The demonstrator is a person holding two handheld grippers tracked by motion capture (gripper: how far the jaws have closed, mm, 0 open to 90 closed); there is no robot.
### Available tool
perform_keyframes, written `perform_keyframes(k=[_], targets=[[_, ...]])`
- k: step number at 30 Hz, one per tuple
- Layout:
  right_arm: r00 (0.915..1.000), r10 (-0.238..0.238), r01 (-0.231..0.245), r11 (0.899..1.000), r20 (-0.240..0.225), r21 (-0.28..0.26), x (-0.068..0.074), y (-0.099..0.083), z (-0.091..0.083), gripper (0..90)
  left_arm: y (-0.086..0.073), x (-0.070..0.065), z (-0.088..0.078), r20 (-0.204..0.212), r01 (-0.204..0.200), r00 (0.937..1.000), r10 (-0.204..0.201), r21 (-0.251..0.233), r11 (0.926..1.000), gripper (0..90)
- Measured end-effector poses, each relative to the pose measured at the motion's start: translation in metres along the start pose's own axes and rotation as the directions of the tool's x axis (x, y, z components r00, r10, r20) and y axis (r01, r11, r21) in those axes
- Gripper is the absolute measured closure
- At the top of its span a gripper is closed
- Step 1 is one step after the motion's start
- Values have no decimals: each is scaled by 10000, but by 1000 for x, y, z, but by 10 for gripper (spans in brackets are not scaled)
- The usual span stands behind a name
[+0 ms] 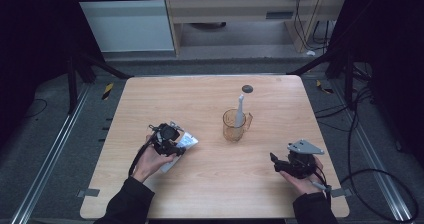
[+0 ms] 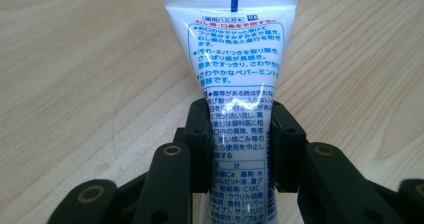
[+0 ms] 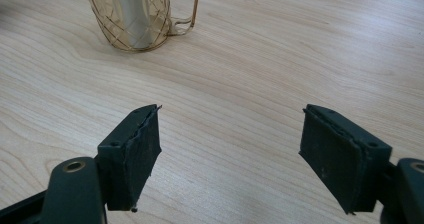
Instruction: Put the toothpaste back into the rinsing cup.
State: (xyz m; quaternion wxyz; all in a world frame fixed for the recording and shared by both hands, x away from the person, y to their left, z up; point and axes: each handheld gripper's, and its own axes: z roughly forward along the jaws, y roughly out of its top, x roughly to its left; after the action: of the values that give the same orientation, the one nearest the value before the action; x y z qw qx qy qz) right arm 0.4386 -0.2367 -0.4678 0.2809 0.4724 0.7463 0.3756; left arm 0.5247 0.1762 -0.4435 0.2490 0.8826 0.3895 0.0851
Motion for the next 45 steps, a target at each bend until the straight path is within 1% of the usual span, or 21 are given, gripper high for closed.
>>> perform_keyframes(k=[3, 7, 10, 13, 15, 16, 19, 20, 25, 26, 27, 29, 30, 31, 35, 37, 39, 41, 43, 44, 45], targets=[[10000, 5, -5, 10000, 9, -12, 0, 0, 0, 237, 2, -2, -11, 29, 129, 9999, -128, -696, 9975, 674], [10000, 63, -62, 10000, -45, 40, 0, -1, 2, 235, 6, -7, -22, -198, 70, 9998, -97, -1318, 9912, 674], [10000, -30, 30, 10000, -15, 25, 1, -1, 3, 230, 8, -11, -28, -346, -5, 9994, -54, -1682, 9858, 674], [10000, -35, 35, 10000, -30, 29, 2, -1, 3, 223, 10, -13, -31, -545, -77, 9985, -34, -2028, 9792, 675], [10000, -26, 26, 10000, -51, 23, 2, -1, 4, 216, 11, -14, -33, -612, -33, 9981, -114, -2348, 9720, 675], [10000, -26, 27, 10000, -56, 20, 2, -1, 4, 215, 12, -14, -34, -671, -72, 9977, -96, -2468, 9690, 676], [10000, -23, 23, 10000, -79, -7, 4, -1, 4, 214, 18, -14, -37, -735, 13, 9970, -237, -2908, 9568, 677], [9999, -83, 82, 10000, -80, -24, 4, -1, 5, 213, 20, -14, -38, -718, 99, 9968, -342, -3143, 9493, 677], [9999, -97, 97, 10000, -106, -10, 4, -1, 6, 204, 35, -14, -39, -686, 205, 9964, -499, -3772, 9259, 677], [9999, -79, 78, 10000, -125, -11, 5, -1, 6, 202, 37, -15, -39, -683, 225, 9962, -536, -3929, 9193, 677], [9999, -101, 100, 9999, -130, -29, 5, -1, 6, 200, 41, -16, -39, -689, 228, 9961, -552, -4031, 9149, 677], [9999, -99, 98, 9999, -133, -47, 5, -2, 6, 196, 46, -17, -39, -572, 331, 9963, -638, -4298, 9023, 678], [9999, -82, 81, 10000, -146, -49, 5, -2, 6, 194, 49, -18, -39, -569, 299, 9965, -605, -4348, 9000, 678], [9998, -86, 85, 10000, -153, -48, 5, -2, 6, 193, 52, -20, -38, -551, 339, 9963, -655, -4485, 8931, 678], [9998, -94, 94, 10000, -186, -9, 6, -2, 7, 189, 62, -24, -36, -509, 360, 9963, -689, -4803, 8764, 678], [9997, -98, 98, 10000, -210, -4, 7, -2, 8, 188, 67, -24, -35, -450, 451, 9960, -777, -4982, 8659, 678], [9996, -121, 121, 9999, -239, -18, 7, -3, 8, 188, 71, -25, -33, -461, 497, 9952, -861, -5192, 8532, 678], [9996, -148, 147, 9999, -243, -33, 7, -3, 8, 188, 75, -25, -31, -454, 523, 9949, -906, -5359, 8427, 679], [9996, -153, 152, 9999, -244, -45, 7, -3, 8, 188, 78, -26, -29, -447, 521, 9948, -913, -5465, 8358, 679], [9996, -173, 172, 9998, -233, -46, 6, -3, 9, 188, 80, -26, -28, -419, 531, 9950, -904, -5446, 8370, 679], [9995, -203, 201, 9998, -226, -49, 6, -3, 9, 188, 82, -26, -27, -406, 535, 9951, -904, -5473, 8352, 679]])
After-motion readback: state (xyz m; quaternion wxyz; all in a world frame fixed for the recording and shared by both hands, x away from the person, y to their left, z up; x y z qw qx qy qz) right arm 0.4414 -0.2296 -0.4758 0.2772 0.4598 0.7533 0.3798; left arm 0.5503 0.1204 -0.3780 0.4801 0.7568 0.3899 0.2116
